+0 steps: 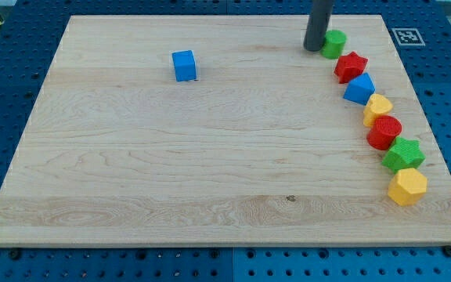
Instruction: Push the green circle above to the red star
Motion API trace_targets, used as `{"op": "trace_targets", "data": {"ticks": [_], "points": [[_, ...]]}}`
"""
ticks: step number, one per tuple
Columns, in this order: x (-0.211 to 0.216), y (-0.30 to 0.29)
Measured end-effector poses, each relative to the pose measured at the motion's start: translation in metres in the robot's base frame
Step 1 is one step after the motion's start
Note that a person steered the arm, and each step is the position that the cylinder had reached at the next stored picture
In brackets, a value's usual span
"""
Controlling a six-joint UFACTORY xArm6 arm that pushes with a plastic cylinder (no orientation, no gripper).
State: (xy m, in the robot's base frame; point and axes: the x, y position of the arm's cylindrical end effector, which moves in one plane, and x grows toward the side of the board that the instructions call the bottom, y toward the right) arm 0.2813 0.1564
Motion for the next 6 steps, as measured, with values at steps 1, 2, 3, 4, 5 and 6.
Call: {"op": "trace_targets", "data": {"ticks": [1,2,3,4,5,6], "points": [[0.000,0.000],[0.000,-0.030],[-0.003,-0.077],[-0.005,-0.134],[-0.005,-0.192],[-0.005,-0.239]]}}
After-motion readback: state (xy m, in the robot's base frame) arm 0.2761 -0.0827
